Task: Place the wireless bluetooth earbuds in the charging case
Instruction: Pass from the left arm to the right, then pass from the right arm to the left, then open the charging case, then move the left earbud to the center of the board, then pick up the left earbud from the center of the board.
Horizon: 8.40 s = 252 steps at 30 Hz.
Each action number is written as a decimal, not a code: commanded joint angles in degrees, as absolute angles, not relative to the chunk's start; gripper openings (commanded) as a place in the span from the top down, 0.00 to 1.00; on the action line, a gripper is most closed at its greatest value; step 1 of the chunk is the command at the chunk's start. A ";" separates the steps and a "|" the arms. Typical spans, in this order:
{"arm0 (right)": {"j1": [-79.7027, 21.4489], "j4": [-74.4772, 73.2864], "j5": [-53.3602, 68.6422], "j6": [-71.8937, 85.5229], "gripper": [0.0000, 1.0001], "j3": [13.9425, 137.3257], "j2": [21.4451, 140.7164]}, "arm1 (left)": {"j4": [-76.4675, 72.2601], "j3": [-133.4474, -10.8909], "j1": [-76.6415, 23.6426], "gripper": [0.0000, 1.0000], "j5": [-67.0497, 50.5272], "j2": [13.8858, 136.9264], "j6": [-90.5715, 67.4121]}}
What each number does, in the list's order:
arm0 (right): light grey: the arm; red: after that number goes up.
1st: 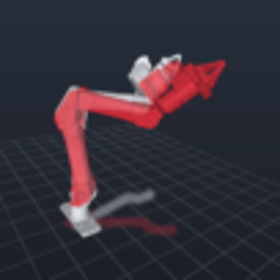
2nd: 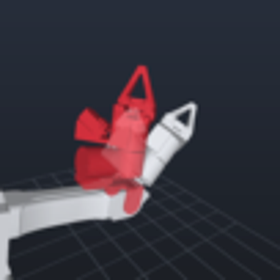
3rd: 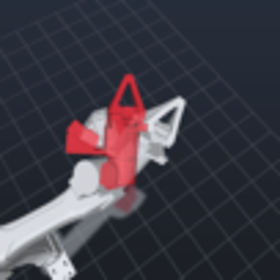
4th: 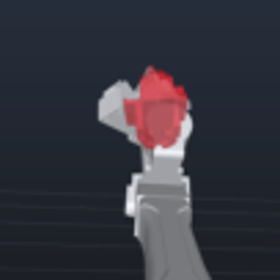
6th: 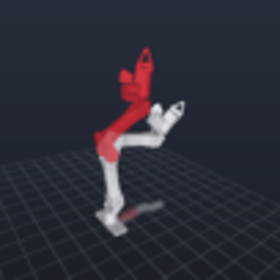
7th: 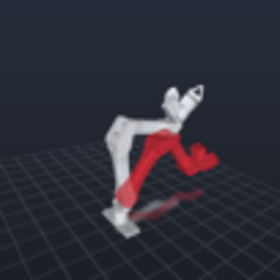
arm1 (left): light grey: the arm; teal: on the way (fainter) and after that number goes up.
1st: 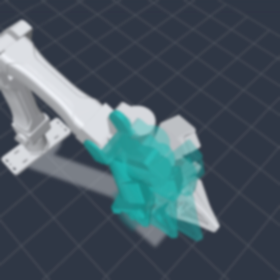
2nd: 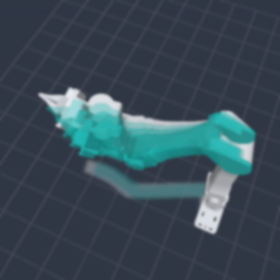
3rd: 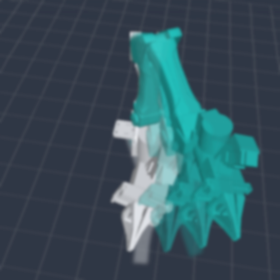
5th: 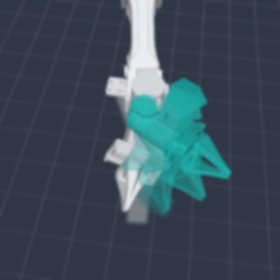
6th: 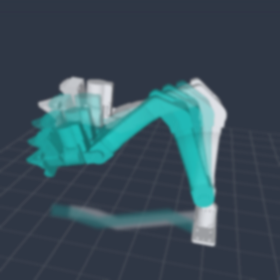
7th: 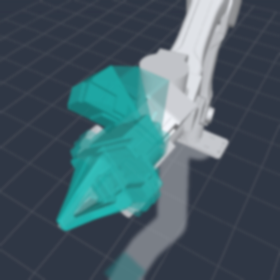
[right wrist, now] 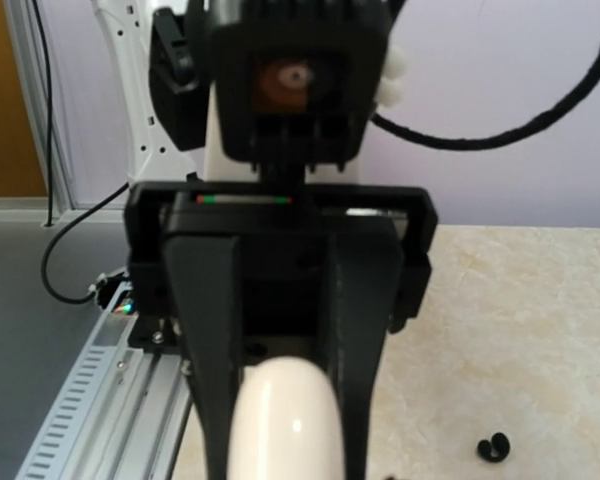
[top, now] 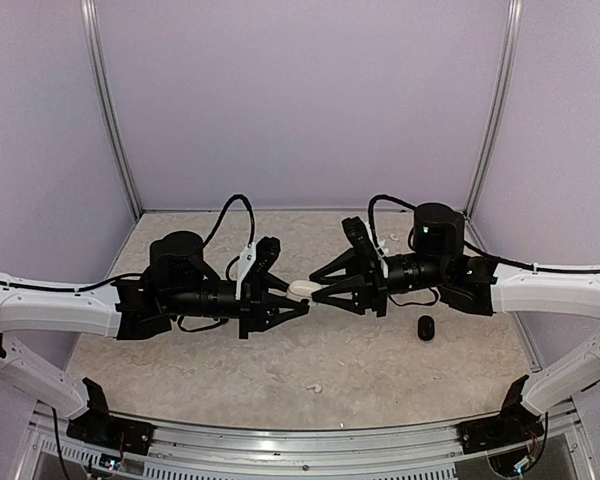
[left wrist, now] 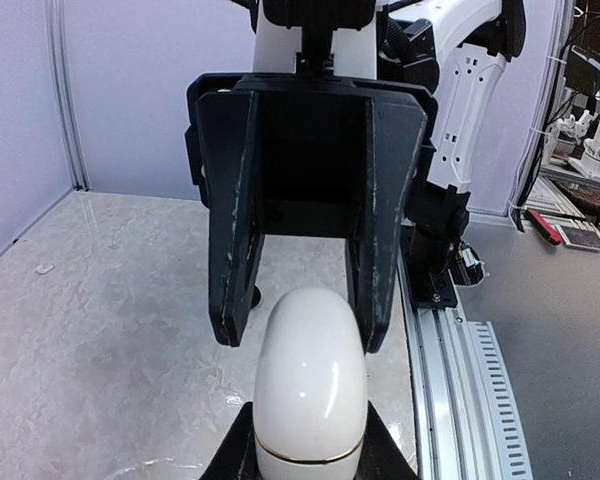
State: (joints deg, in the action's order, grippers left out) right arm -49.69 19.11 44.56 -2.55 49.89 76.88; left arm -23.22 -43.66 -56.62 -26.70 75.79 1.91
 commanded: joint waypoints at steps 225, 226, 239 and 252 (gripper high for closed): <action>-32.85 -23.71 20.53 3.06 0.79 67.48 111.69 | -36.24 -29.98 -56.60 0.88 -18.79 64.66 3.85; -33.82 -24.12 21.15 3.79 0.79 65.81 110.54 | -36.25 -29.99 -56.60 0.88 -18.73 64.68 3.77; -43.87 -36.64 12.35 8.86 0.60 60.35 102.64 | -36.30 -29.88 -56.56 0.87 -19.05 64.05 3.63; -45.82 -51.76 9.67 0.59 0.61 75.30 108.35 | -35.24 -29.72 -56.85 0.88 -18.30 61.91 4.19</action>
